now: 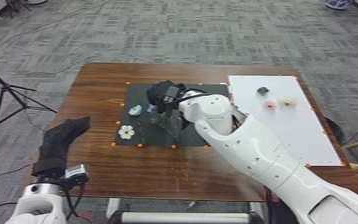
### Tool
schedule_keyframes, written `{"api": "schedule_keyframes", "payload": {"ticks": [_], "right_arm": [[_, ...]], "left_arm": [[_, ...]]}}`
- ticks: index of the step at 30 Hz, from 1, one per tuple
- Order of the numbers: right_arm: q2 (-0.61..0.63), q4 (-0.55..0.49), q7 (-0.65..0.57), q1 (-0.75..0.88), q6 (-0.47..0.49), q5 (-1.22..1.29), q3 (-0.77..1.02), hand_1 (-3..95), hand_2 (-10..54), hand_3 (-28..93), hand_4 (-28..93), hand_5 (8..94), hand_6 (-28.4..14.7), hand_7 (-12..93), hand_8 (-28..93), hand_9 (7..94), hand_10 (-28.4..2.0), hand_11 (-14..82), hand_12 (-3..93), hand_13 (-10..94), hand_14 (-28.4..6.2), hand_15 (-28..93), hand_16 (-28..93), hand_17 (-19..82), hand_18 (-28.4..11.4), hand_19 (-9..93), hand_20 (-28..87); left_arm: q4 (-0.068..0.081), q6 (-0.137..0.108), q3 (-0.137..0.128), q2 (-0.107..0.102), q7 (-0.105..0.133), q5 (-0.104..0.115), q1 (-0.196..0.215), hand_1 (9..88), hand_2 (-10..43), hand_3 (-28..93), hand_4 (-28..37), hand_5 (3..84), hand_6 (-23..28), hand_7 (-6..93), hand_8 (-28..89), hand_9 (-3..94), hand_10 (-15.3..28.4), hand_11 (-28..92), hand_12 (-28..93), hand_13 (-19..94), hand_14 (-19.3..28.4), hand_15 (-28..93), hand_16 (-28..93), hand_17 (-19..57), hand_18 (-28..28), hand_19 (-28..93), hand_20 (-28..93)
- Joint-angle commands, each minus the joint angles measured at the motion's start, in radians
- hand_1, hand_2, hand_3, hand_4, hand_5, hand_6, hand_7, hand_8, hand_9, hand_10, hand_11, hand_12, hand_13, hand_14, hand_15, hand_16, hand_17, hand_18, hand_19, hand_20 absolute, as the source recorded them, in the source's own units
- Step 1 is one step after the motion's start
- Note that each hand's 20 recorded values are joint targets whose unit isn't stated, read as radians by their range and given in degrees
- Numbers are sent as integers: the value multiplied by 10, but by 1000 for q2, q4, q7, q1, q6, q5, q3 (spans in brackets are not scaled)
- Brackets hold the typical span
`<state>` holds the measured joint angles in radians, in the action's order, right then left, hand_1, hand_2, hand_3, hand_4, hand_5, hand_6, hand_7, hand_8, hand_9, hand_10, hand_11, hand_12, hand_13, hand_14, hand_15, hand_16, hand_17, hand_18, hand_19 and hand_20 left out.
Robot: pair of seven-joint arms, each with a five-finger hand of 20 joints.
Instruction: Arrange flowers
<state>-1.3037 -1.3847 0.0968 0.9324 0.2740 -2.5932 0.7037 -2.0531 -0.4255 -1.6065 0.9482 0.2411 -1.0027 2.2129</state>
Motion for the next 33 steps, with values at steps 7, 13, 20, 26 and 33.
{"api": "schedule_keyframes", "payload": {"ticks": [7,13,20,26,33], "right_arm": [[16,-32,-25,-5,39,12,-13,576,-95,604,-171,715,9,298,134,887,-75,64,395,896,-19,576,376,626,-125,932,620],[25,-32,-30,-16,50,21,-14,567,-95,600,-166,685,2,288,153,840,-79,56,382,890,-18,580,373,624,-123,932,617],[43,-41,-40,-33,58,32,-23,556,-95,596,-160,645,-9,254,158,782,-83,69,347,885,-17,586,369,621,-121,932,614],[55,-46,-47,-43,64,24,-28,518,-95,658,-179,603,-10,230,111,711,-93,121,284,878,-17,591,366,618,-119,932,610],[177,-109,-84,-111,37,85,-52,486,-95,695,-177,564,-6,245,-63,632,-110,144,212,838,-28,587,357,582,-126,932,594]], "left_arm": [[-11,22,-6,13,-2,-5,14,205,36,681,-283,547,-14,165,-103,503,142,193,98,368,167,179,-3,25,134,130,157],[-11,22,-4,8,-2,-6,14,219,24,688,-283,546,-13,165,-102,502,142,192,98,368,167,179,-3,25,134,129,157],[-11,30,-11,13,-7,-14,18,243,3,695,-282,543,-12,165,-102,500,140,192,98,367,166,179,-3,24,135,127,156],[-13,32,-13,17,-11,-18,22,257,-4,694,-282,542,-13,167,-102,499,139,193,99,367,165,179,-3,24,135,128,157],[-15,32,-15,17,-13,-19,28,264,-9,692,-276,541,-14,168,-103,498,139,193,98,367,163,176,-3,23,136,128,156]]}}
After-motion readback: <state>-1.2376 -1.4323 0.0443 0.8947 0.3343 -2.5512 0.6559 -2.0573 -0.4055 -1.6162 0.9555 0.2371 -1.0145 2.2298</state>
